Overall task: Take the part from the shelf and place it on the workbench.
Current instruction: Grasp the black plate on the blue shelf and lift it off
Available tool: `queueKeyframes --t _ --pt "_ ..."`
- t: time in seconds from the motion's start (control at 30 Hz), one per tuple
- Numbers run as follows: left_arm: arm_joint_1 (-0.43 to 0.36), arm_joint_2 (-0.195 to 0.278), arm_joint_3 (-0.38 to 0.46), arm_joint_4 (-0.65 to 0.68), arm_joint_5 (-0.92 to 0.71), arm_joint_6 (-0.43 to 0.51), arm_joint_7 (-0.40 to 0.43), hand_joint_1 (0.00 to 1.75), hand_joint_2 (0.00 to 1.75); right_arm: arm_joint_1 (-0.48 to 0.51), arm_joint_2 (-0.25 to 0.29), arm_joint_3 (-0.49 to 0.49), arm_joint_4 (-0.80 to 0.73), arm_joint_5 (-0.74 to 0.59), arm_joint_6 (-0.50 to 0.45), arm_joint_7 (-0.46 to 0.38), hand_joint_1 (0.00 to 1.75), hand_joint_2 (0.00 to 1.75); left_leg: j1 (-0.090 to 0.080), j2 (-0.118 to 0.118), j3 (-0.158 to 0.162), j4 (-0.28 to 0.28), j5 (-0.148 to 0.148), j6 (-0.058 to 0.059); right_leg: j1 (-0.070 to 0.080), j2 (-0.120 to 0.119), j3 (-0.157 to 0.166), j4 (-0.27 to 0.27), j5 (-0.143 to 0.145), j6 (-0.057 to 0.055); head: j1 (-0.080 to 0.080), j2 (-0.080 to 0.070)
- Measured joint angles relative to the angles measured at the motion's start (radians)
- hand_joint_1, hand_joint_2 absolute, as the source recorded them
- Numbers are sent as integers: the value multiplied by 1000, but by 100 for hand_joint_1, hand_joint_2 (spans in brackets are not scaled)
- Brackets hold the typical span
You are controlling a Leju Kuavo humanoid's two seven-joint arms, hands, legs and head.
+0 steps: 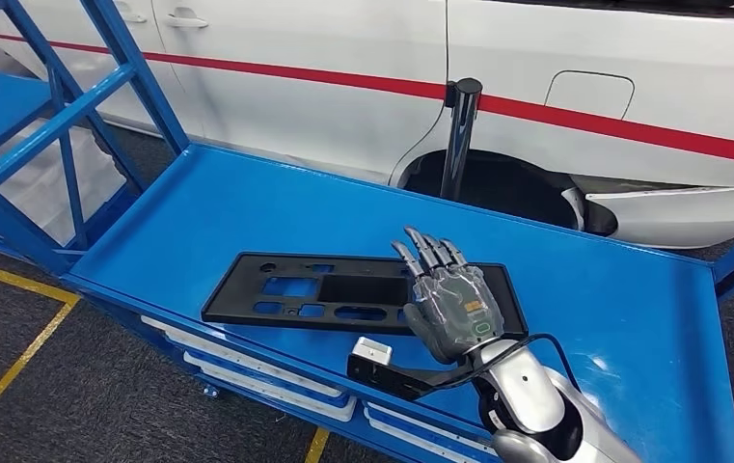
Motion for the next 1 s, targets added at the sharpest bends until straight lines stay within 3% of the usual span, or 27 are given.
queueKeyframes --t 0.1,0.17,0.23,0.3,0.33,0.4,0.43,0.47,0.5,0.53,0.6,0.63,0.67,0.8,0.87,0.93,0.97,1.0 --pt "-1 0 1 0 0 0 0 0 0 8 -10 4 0 30 10 6 0 175 -5 4 107 -217 93 16 2 0 3 0 -1 3 0 0" --pt "-3 0 1 0 -1 0 1 0 0 13 -20 4 1 43 15 8 0 175 -11 8 142 -293 111 24 4 0 2 0 -2 10 0 0" --pt "-3 -1 1 0 -3 0 4 0 0 20 -31 2 5 54 19 10 0 175 -14 7 143 -301 112 31 4 -2 4 -3 -2 23 1 0" --pt "-1 -3 1 0 -6 0 7 0 0 25 -44 -4 10 63 21 12 0 175 -11 6 149 -308 119 42 2 -2 -4 18 -20 33 1 0" --pt "-2 -4 2 0 -6 1 8 0 0 27 -50 -7 13 65 22 12 0 175 -9 7 151 -312 123 46 2 -1 -21 58 -45 37 2 0" --pt "-2 -5 2 0 -8 2 8 0 0 31 -63 -11 21 70 23 13 0 175 -8 7 152 -313 125 51 1 2 -81 189 -112 41 2 0" --pt "-2 -6 2 0 -9 3 8 0 0 35 -68 -12 27 75 25 13 0 175 -9 6 151 -312 125 52 1 2 -110 251 -134 43 2 0" --pt "-1 -8 2 0 -9 3 8 0 0 39 -72 -13 32 80 27 14 0 175 -9 6 151 -312 124 52 0 3 -127 283 -139 45 2 0" --pt "-1 -8 2 0 -10 3 8 0 0 42 -77 -14 39 87 30 14 0 175 -8 5 152 -311 124 52 -1 3 -125 275 -123 47 2 0" --pt "-1 -10 2 0 -10 3 8 0 0 45 -82 -17 45 96 33 14 0 175 -7 3 152 -310 123 50 -3 3 -104 228 -92 49 2 0" --pt "-1 -11 2 0 -11 3 8 0 0 45 -93 -25 56 116 36 16 0 175 -6 1 152 -303 117 42 -5 4 -37 87 -28 51 2 0" --pt "-2 -11 2 0 -11 3 8 0 0 45 -97 -30 62 128 35 16 0 175 -7 0 151 -300 114 38 -6 6 -14 37 -10 47 2 0" --pt "-2 -11 2 0 -11 3 8 0 0 46 -102 -36 67 142 34 17 0 175 -9 -1 150 -297 112 33 -5 8 -3 11 -5 43 2 0" --pt "-2 -11 1 0 -16 3 11 0 0 52 -121 -65 96 187 24 17 0 175 -5 0 142 -277 96 19 -2 7 -1 5 -3 16 2 0" --pt "-2 -12 1 0 -18 3 14 0 0 57 -132 -85 113 190 22 15 0 175 -2 2 97 -180 41 10 -4 4 -1 4 -1 8 1 0" --pt "-1 -13 1 0 -19 3 19 0 0 64 -143 -103 130 189 21 13 0 175 0 4 28 -31 -21 3 -3 2 -3 4 -1 4 1 0" --pt "1 -13 1 0 -19 3 22 0 0 66 -147 -110 137 189 21 12 0 175 1 4 7 15 -33 2 -3 2 -3 4 -1 4 1 0" --pt "1 -13 1 0 -19 3 24 0 0 69 -150 -115 142 188 21 12 0 175 1 4 3 22 -26 3 -2 3 -2 4 -1 4 1 0"
